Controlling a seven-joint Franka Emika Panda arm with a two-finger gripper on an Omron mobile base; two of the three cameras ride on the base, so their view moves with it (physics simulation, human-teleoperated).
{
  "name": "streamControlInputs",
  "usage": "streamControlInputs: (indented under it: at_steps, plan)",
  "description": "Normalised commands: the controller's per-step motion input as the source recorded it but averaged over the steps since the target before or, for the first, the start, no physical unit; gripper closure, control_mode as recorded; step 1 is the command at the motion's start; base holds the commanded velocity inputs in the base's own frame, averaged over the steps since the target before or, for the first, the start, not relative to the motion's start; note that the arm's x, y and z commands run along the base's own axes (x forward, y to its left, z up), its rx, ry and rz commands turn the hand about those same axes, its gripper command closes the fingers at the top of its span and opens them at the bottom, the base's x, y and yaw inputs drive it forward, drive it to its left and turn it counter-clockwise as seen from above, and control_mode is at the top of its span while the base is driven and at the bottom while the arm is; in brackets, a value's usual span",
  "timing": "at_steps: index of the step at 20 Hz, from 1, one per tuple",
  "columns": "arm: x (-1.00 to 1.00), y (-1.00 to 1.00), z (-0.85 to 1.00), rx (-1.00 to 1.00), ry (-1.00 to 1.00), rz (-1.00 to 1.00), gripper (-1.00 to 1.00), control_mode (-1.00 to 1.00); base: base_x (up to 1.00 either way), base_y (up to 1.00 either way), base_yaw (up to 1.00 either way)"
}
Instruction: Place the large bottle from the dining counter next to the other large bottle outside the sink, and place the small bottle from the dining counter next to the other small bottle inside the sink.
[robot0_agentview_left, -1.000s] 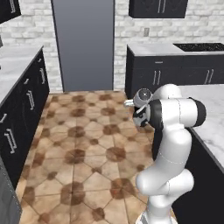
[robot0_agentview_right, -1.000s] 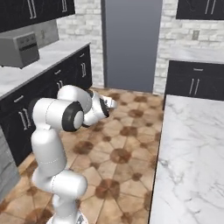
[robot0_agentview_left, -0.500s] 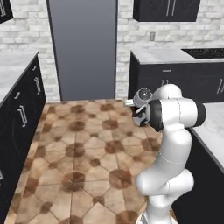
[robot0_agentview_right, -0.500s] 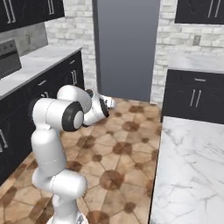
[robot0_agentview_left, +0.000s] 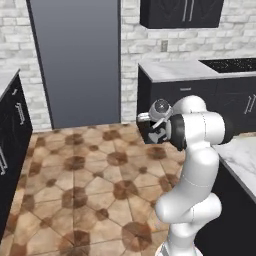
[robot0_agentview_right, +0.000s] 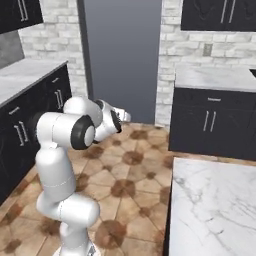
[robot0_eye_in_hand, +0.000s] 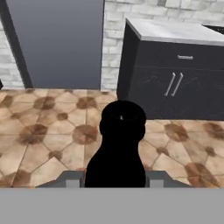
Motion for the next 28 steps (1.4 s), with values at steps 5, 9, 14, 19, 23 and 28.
streamControlInputs:
  at_steps: [5,9,14,19,23,28]
  plan:
    - [0.0,0.0,0.0,0.0,0.0,0.0,1.0,1.0,0.44,0.39,-0.37]
    - [0.0,0.0,0.0,0.0,0.0,0.0,1.0,1.0,0.44,0.56,-0.36]
    - [0.0,0.0,0.0,0.0,0.0,0.0,1.0,1.0,0.33,0.76,-0.31]
    - [0.0,0.0,0.0,0.0,0.0,0.0,1.0,1.0,0.26,0.68,-0.33]
    - [0.0,0.0,0.0,0.0,0.0,0.0,1.0,1.0,0.3,0.56,-0.34]
    - [0.0,0.0,0.0,0.0,0.0,0.0,1.0,1.0,0.46,0.45,-0.31]
